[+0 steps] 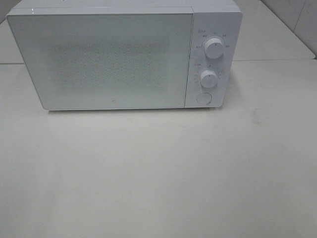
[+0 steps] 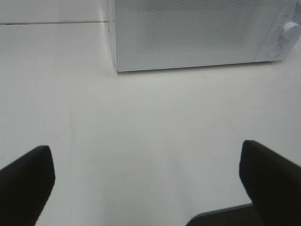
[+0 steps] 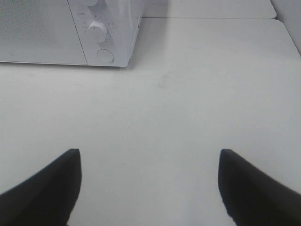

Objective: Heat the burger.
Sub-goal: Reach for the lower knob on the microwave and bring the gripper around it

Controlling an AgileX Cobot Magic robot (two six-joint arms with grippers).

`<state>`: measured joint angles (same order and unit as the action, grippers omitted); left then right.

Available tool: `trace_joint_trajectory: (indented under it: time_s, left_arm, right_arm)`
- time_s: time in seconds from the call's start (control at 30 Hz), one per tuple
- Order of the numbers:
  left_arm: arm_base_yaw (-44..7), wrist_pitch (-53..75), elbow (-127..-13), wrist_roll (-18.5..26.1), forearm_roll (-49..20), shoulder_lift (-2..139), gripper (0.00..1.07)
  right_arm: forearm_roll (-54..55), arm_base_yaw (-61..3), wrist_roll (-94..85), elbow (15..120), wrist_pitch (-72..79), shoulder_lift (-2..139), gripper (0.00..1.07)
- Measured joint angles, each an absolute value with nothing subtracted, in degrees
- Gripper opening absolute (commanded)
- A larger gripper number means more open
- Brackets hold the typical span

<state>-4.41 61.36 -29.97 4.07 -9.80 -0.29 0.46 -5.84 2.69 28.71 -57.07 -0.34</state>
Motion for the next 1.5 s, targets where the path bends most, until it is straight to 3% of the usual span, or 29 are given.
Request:
trace_joint_trajectory:
  time_s: [0.93, 1.5]
  left_arm:
    - [-4.4, 61.4, -30.0, 4.1, -9.8, -0.3, 1.0]
    - [-4.4, 61.4, -30.0, 4.1, -9.8, -0.3, 1.0]
  right_arm:
    - [0.5, -5.8, 2.7, 28.8, -56.8, -0.3, 0.76]
    - [1.7, -5.8, 2.8, 26.9, -29.4, 13.9, 0.76]
